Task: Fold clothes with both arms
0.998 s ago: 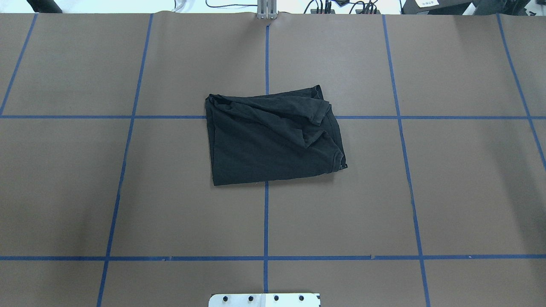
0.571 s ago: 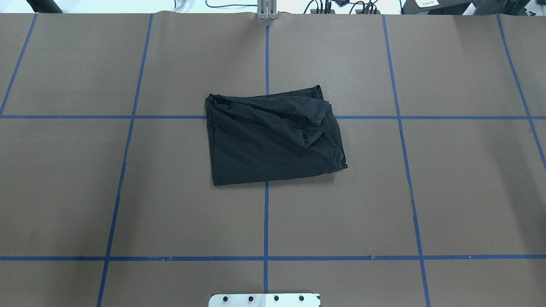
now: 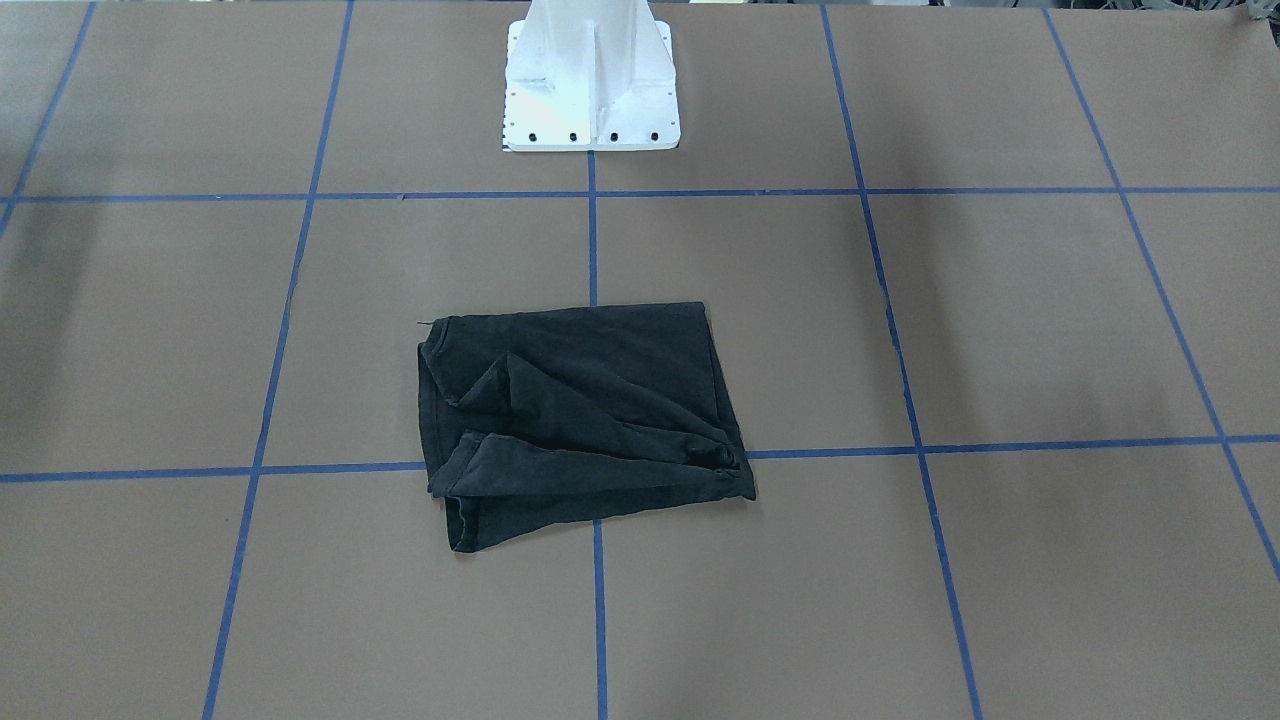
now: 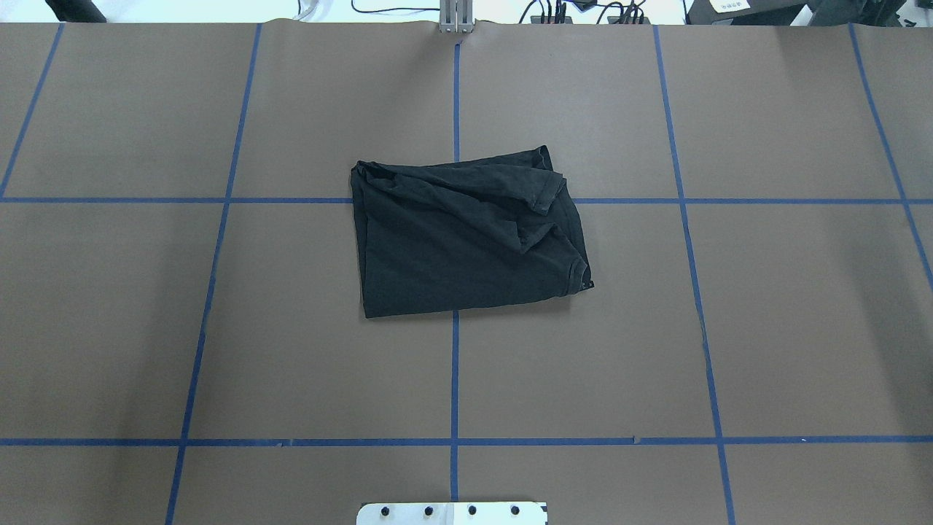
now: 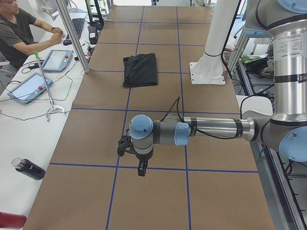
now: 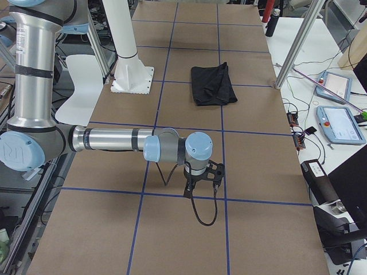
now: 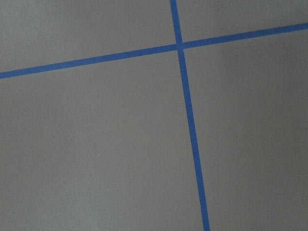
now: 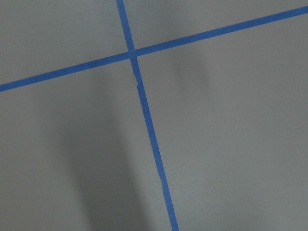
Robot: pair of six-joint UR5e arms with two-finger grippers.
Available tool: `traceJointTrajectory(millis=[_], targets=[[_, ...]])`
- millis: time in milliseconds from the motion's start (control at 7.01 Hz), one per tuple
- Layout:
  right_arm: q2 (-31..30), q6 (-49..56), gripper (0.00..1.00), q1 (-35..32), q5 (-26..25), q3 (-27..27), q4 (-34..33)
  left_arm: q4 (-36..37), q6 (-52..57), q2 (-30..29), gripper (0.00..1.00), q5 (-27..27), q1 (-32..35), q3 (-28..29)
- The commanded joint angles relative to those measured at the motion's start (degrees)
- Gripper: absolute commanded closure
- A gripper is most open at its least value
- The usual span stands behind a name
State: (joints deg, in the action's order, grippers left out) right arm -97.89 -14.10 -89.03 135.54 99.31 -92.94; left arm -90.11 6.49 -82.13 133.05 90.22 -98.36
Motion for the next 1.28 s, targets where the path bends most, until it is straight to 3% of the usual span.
traceJointTrajectory(millis=[0,428,1141], targets=[[-0.3,0.2,0.00,0.0,0.1,0.0,0.0,-2.3,-1.7,-1.9,0.00,-0.1,-0.7,2.9],[-0.3,0.1,0.00,0.0,0.3,-0.2,0.0,-2.2,-1.7,-6.5,0.00,-0.2,-1.7,6.2],[0.4,4.3,0.00,-0.1,0.0,-0.9,1.0,-1.9,-1.5,-7.0,0.00,-0.3,-1.7,6.3]])
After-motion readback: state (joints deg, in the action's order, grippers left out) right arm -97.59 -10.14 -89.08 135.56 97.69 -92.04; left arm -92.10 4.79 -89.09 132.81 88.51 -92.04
